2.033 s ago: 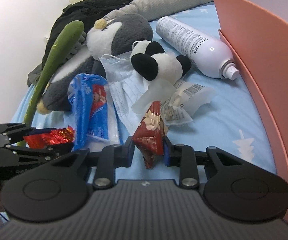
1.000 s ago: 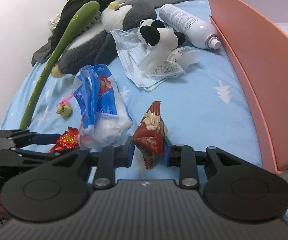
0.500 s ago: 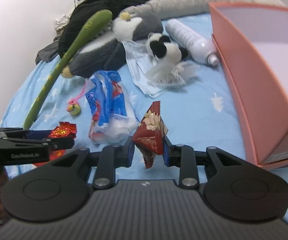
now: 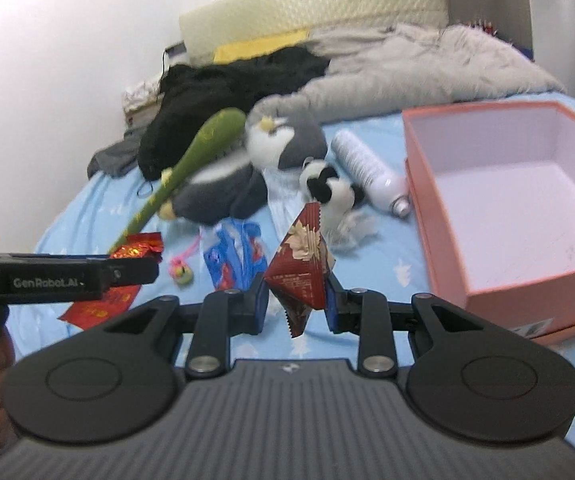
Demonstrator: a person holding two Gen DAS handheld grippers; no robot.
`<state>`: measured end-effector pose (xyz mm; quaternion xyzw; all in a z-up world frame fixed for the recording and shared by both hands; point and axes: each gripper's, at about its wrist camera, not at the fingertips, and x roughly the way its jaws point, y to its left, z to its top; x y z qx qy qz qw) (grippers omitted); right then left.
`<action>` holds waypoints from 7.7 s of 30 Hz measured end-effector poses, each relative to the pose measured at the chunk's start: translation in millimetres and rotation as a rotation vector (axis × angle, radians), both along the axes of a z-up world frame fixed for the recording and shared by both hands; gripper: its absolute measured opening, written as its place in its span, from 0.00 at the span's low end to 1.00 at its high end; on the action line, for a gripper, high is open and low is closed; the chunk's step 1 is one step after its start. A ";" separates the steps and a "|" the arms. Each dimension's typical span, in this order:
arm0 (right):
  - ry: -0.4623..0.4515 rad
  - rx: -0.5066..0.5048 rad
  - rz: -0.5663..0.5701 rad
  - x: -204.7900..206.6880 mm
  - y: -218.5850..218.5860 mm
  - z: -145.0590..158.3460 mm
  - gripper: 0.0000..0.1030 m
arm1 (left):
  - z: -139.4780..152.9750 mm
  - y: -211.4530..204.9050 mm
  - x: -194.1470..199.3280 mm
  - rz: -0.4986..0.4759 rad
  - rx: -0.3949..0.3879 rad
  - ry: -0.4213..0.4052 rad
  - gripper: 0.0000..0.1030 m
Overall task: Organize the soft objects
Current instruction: 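Carry both candy packets over the pink box with both tools, then open both tools to drop the candy packets into the box, then move both tools back toward the remaining items on the bed, then grasp the pink feathered toy with the left tool while the right tool grasps the blue bag, then carry the pink toy and blue bag over the pink box with both tools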
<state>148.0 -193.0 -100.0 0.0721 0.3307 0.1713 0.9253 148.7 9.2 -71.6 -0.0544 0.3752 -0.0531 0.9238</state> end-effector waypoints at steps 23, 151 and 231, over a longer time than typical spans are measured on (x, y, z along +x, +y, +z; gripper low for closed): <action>-0.054 -0.038 -0.224 -50.3 -107.6 44.6 0.31 | 38.2 -147.4 7.0 -0.281 -0.105 -0.034 0.56; 0.110 -0.039 0.126 -35.9 41.6 -10.6 0.47 | -40.2 76.4 -42.0 0.151 -0.117 0.024 0.75; -0.039 -0.077 -0.022 13.0 26.7 10.0 0.28 | -18.0 2.3 -1.4 0.065 -0.072 -0.117 0.39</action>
